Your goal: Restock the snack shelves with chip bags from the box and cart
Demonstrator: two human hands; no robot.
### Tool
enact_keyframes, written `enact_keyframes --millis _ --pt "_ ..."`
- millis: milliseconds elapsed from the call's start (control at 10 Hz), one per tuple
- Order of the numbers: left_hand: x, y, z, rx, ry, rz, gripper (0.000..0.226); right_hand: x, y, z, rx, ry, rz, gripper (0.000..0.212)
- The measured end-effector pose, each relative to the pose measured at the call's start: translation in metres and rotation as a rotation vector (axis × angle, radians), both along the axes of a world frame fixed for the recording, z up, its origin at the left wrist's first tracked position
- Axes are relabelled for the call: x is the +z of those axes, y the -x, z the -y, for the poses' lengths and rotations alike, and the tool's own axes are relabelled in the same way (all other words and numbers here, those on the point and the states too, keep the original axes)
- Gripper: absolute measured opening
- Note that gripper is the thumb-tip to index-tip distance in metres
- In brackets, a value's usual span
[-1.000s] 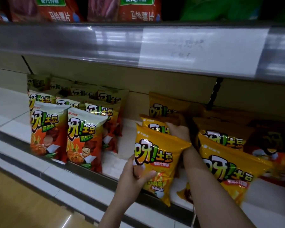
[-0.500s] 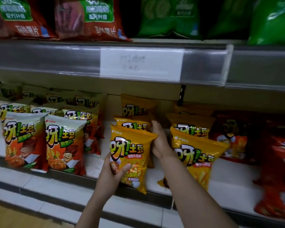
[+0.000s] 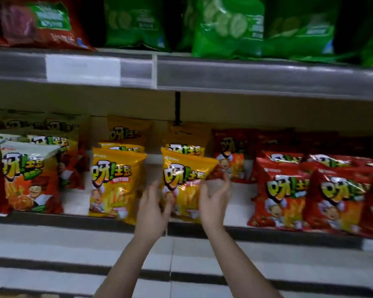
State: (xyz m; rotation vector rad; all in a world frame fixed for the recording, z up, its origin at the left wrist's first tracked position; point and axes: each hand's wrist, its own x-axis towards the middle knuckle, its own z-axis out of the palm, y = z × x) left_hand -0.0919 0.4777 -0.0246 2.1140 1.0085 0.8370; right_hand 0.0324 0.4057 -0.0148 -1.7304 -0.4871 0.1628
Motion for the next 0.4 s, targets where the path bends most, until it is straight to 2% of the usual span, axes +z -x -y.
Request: enact_keyframes --millis 100,200,300,400 --pt "-0.025 -0.022 0.006 -0.104 0.079 0.044 0.068 -0.007 -0.008 0.004 0.349 0.088 -0.081 0.069" --pt "-0.039 -0.028 0.013 0.046 0.058 -0.011 0.078 -0.006 -0.002 0.005 0.509 0.204 0.001 0.061" --pt "-0.041 -0.032 0.017 0.084 0.048 -0.014 0.079 -0.001 -0.008 0.005 0.537 0.34 0.031 0.074" --pt "-0.034 -0.04 0.009 0.102 0.134 -0.085 0.079 0.009 -0.019 0.011 0.527 0.505 0.108 0.083"
